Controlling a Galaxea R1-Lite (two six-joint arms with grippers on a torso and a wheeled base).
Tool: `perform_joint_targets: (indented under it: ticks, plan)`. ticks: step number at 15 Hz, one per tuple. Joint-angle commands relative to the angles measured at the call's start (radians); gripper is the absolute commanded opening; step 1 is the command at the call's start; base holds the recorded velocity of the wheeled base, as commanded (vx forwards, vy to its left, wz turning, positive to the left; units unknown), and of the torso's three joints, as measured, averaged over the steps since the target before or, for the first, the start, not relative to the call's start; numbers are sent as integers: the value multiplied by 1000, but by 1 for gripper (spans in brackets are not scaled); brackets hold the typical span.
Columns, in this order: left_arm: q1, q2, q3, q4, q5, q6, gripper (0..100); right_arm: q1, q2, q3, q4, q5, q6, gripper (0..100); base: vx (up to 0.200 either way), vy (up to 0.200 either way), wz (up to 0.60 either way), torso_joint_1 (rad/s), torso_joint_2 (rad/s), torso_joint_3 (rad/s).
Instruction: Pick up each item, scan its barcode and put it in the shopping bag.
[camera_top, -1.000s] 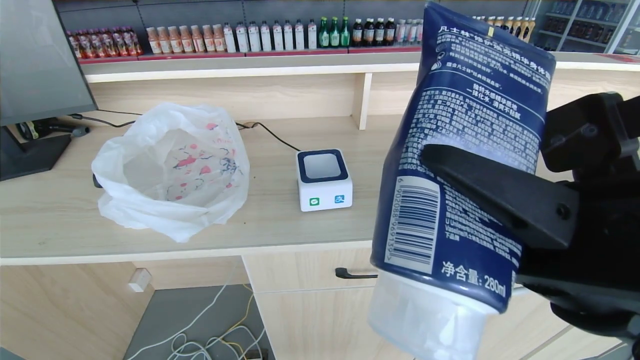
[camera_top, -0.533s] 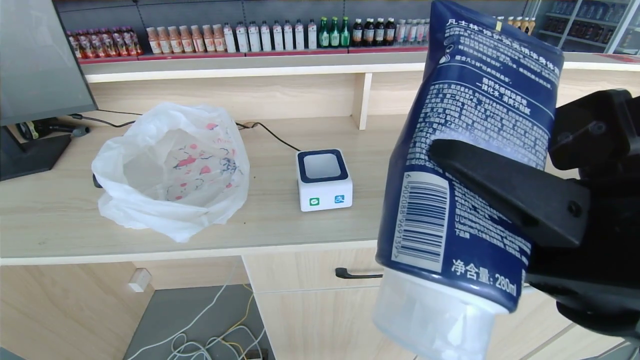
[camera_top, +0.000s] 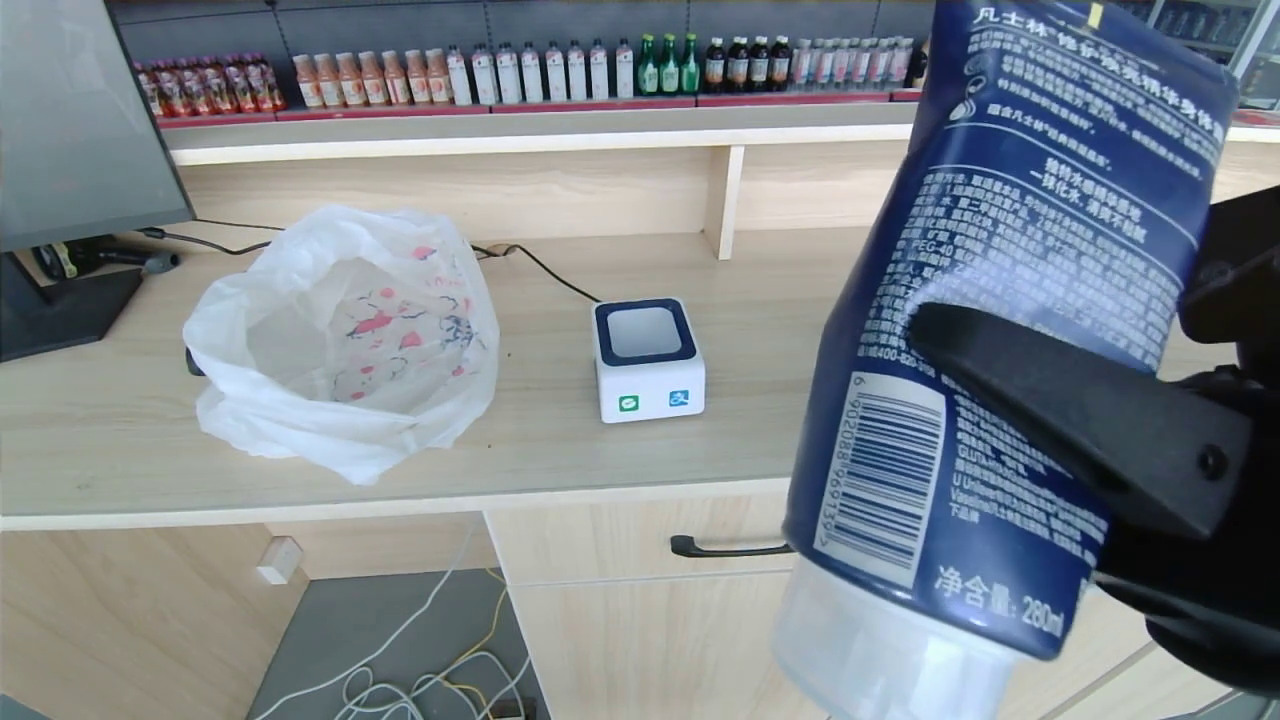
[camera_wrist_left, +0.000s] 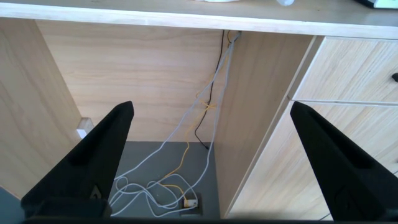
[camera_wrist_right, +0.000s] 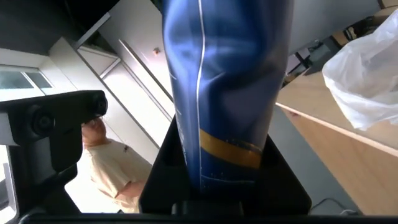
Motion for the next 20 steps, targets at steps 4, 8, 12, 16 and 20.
perform_joint_targets:
  ticks: [4,8,12,16,20]
  plan:
    - [1,0,0,0,0,0,100,-13,-7,83,-1,-45,-212,0,0,0,0,0,0,0]
    - [1,0,0,0,0,0,100,-33,0,140,-1,-102,-425,0,0,0,0,0,0,0]
    - [1,0,0,0,0,0,100,-58,2,156,-1,-226,-588,0,0,0,0,0,0,0]
    - [1,0,0,0,0,0,100,-208,-1,87,51,-361,-772,0,0,0,0,0,0,0]
    - [1,0,0,0,0,0,100,-332,-4,43,114,-463,-942,0,0,0,0,0,0,0]
